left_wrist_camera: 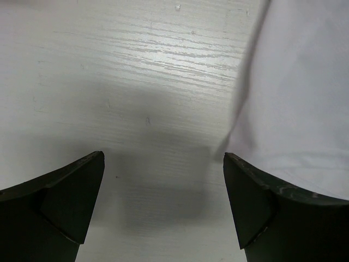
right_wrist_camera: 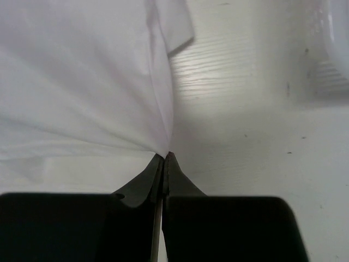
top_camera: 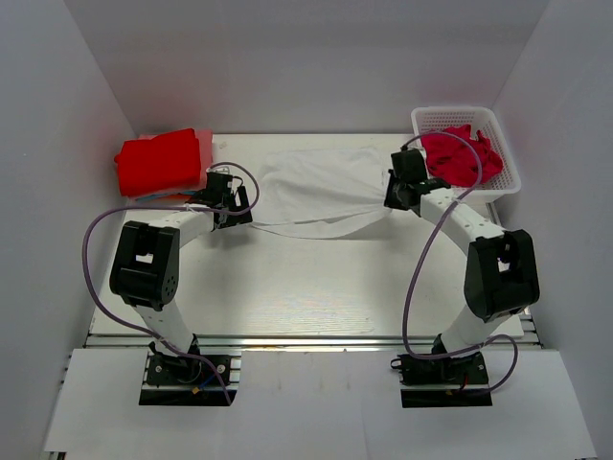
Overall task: Fold and stack the t-shirts
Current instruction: Flatten out the tshirt
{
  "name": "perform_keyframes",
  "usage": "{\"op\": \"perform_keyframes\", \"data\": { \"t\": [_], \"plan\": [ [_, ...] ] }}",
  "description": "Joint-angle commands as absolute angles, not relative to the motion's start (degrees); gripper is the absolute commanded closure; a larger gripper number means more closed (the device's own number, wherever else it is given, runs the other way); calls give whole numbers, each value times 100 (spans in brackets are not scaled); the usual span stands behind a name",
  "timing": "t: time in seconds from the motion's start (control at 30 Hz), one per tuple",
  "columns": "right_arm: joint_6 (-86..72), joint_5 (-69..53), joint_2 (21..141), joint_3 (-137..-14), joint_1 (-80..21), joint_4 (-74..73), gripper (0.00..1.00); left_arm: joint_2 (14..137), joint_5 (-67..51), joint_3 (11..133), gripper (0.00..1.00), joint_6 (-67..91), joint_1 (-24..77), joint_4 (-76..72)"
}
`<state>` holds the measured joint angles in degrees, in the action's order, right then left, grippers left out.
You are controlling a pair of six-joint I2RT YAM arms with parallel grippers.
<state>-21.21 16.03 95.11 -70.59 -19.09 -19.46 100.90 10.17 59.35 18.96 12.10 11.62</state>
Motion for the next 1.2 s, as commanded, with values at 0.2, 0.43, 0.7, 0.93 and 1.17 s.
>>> {"op": "perform_keyframes", "data": {
  "t": [0.2, 0.43, 0.7, 0.93, 1.17],
  "plan": [
    [-2373, 1574, 9554, -6627, -1284, -1969, 100, 9756, 659, 5924, 5, 1671, 1291, 984],
    [-2277, 1362, 9650, -6460, -1239, -1749, 100, 9888, -997, 5740, 20, 1556, 1292, 318],
    [-2224, 1257, 9536, -6355, -1222, -1591, 100, 10502, -1600, 5686, 47, 1608, 1345, -62],
    [-2197, 1222, 9545, -6302, -1222, -1573, 100, 10749, -1854, 5687, 51, 1460, 1468, -246],
    [-2215, 1318, 9536, -6302, -1222, -1573, 100, 10933, -1267, 5862, 62, 984, 2012, 384]
  ]
}}
